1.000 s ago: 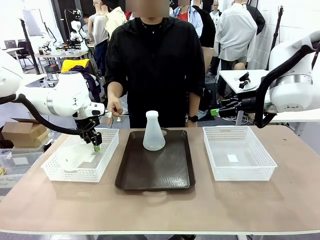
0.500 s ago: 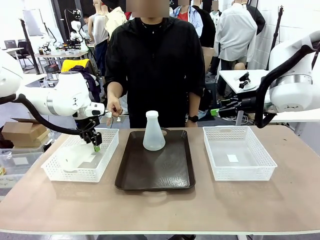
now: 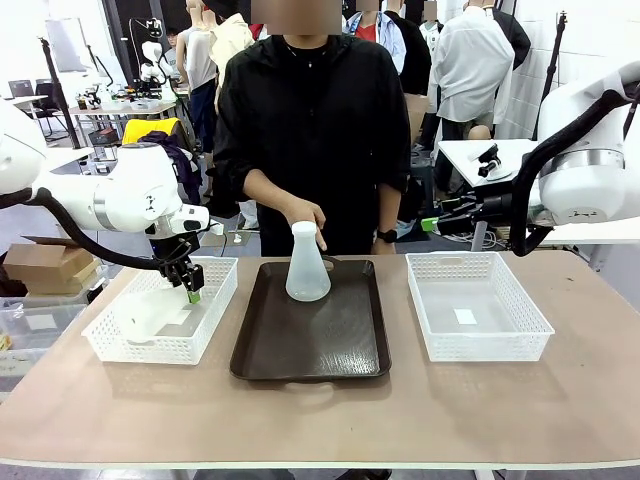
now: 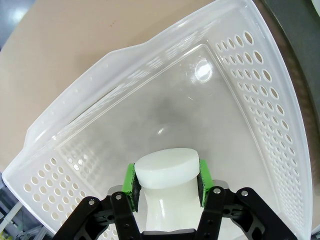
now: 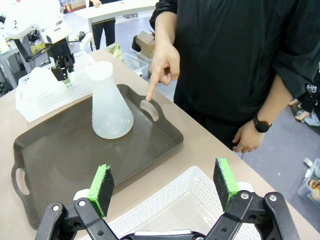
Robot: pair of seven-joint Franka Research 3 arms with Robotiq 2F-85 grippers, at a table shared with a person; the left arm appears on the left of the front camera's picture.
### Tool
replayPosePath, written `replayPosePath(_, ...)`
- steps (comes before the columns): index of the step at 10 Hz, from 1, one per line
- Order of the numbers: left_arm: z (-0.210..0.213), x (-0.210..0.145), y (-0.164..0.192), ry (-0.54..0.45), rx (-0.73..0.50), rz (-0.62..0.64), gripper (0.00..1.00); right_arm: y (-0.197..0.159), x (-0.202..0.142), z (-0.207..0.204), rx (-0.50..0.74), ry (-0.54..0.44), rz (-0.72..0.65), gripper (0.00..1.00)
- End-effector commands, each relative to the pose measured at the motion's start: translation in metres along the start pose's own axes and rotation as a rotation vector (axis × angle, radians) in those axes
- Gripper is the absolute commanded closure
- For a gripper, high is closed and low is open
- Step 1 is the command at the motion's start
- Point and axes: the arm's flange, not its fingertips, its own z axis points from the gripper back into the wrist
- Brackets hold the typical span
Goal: Prepare the laboratory tools.
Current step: Place the picked Big flask upright in the Handle tray as directed by the person.
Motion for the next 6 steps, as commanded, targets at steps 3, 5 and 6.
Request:
replayPosePath(3, -0.0003, 0.0006, 0.0007, 0.000, 0.005, -0.005, 1.00, -0.0006, 0.0010, -0.0001, 0.000, 0.012, -0.004, 0.00)
replayPosePath(5, -0.0003, 0.0006, 0.0007, 0.000, 0.005, -0.005, 1.00, -0.0006, 0.0010, -0.0001, 0.000, 0.012, -0.004, 0.00)
replayPosePath(6, -0.0003, 0.0006, 0.0007, 0.000, 0.005, -0.005, 1.00, -0.0006, 0.0010, -0.0001, 0.000, 0.012, -0.004, 0.00)
